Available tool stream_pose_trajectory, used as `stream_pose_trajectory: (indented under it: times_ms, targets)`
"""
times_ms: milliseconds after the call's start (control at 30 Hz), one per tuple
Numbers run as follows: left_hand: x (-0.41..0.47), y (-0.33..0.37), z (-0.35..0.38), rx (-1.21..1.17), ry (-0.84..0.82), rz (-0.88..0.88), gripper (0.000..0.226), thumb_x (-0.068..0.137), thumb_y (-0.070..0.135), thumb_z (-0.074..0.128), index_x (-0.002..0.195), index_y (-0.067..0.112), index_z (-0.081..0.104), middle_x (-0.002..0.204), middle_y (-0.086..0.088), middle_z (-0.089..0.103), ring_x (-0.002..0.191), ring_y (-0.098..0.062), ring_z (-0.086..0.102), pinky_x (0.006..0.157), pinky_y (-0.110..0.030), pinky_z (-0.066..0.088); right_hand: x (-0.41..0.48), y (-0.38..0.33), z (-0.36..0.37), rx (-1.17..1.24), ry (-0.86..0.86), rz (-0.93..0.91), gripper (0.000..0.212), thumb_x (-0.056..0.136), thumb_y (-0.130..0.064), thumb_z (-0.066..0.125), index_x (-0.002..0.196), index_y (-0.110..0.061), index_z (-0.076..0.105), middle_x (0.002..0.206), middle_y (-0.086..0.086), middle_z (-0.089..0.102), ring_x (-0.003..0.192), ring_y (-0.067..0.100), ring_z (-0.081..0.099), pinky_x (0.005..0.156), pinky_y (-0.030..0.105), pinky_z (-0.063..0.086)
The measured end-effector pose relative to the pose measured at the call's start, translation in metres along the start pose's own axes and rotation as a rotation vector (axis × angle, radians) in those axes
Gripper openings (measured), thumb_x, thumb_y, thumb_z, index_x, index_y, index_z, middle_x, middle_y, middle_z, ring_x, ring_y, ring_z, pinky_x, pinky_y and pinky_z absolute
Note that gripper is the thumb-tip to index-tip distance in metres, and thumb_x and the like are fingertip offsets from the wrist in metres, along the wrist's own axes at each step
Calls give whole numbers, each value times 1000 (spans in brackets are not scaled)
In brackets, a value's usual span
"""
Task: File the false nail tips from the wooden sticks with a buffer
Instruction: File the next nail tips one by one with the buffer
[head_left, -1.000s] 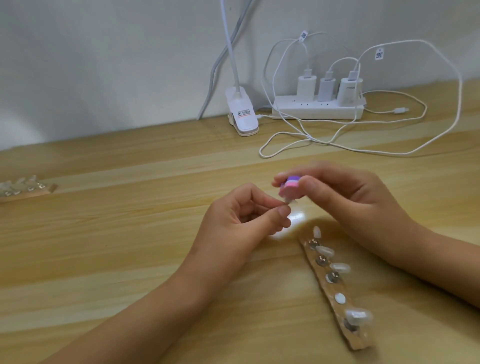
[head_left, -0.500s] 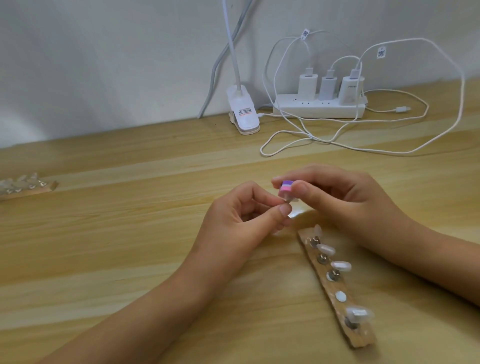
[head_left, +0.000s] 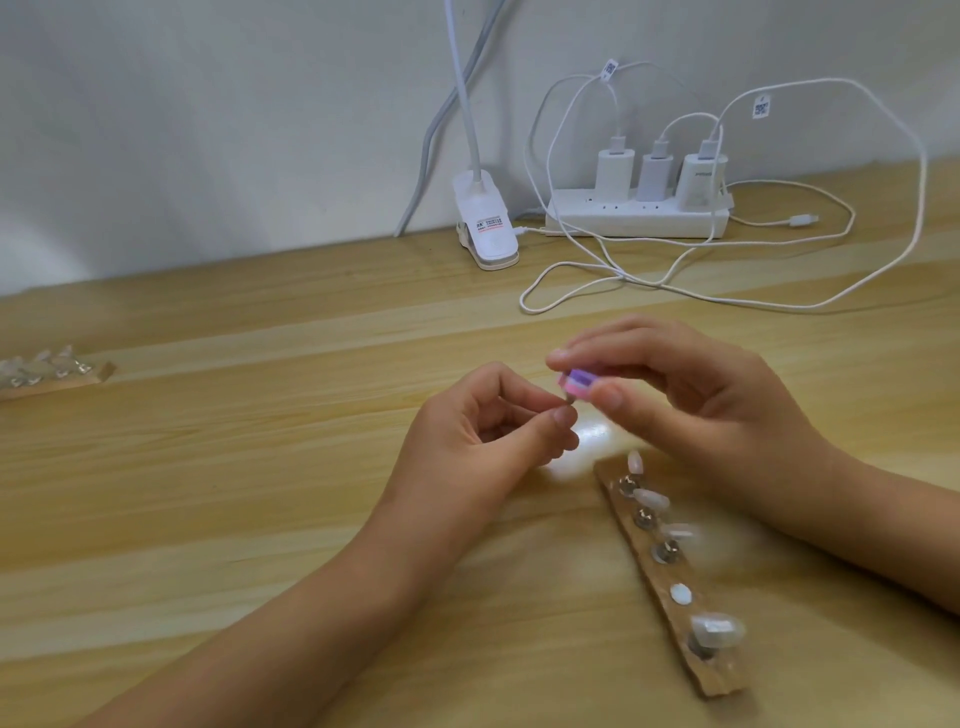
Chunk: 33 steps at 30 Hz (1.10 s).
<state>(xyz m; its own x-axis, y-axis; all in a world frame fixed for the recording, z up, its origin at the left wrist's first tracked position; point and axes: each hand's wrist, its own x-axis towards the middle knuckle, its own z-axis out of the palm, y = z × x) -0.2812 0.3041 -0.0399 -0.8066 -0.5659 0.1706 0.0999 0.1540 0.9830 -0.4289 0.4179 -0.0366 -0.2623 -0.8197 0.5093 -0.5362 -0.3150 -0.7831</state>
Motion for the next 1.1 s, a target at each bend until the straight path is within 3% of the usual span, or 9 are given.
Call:
stream_pose_trajectory:
  times_ms: [67,200,333,433,533,667,767,933,1100]
  targets:
    - [0,0,0,5,2,0,11,77,28,73,73,22,65,71,-3,73,70,-11,70,67,-18,53,-1,0,2,-64,-11,-71,21,92,-28,64,110,-18,69,111,1,68,110,20,64,95,29,50]
    - [0,-2,-1,-11,11,-6,10,82,15,73,77,18,66,73,-4,74,73,-12,71,65,-16,52,2,3,-1,130,-10,166,22,87,-30,66,106,-21,71,100,-2,73,99,11,69,89,22,51]
    - [0,1,0,-30,9,0,11,75,24,73,77,16,65,73,-4,74,72,-12,71,64,-16,52,0,0,0,169,22,116,20,90,-27,66,107,-17,71,105,4,72,100,14,70,86,19,52]
    - [0,0,0,-27,8,-7,9,83,11,72,78,14,64,72,-4,74,71,-10,71,64,-15,51,2,2,0,257,10,228,19,88,-26,64,103,-18,73,97,2,76,94,11,72,81,14,51]
    - [-1,2,0,-38,10,-14,9,84,8,70,79,11,64,73,-6,74,69,-9,70,64,-15,51,2,1,-1,291,56,173,20,89,-29,63,103,-19,74,97,7,76,96,17,72,83,18,52]
    - [-1,2,1,-32,10,-9,8,84,8,70,79,11,64,75,-7,74,71,-10,70,63,-15,51,2,2,0,263,12,230,19,88,-32,63,101,-21,73,94,0,76,92,10,72,80,15,52]
    - [-1,2,1,-32,10,-4,8,83,8,70,80,10,64,74,-6,74,70,-9,70,63,-15,51,2,2,0,264,43,196,21,88,-33,62,101,-20,72,93,6,76,95,16,71,84,19,53]
    - [-1,1,1,-31,24,-5,9,84,9,70,78,12,64,72,-4,74,70,-9,70,64,-15,52,2,2,-1,263,44,168,22,89,-25,62,102,-9,68,91,12,73,88,13,70,81,17,52]
    - [0,1,0,-28,28,-13,9,85,8,70,79,12,64,73,-4,74,69,-8,69,63,-14,50,1,2,-1,231,47,156,21,92,-28,67,102,-10,69,91,10,73,89,15,70,82,19,53]
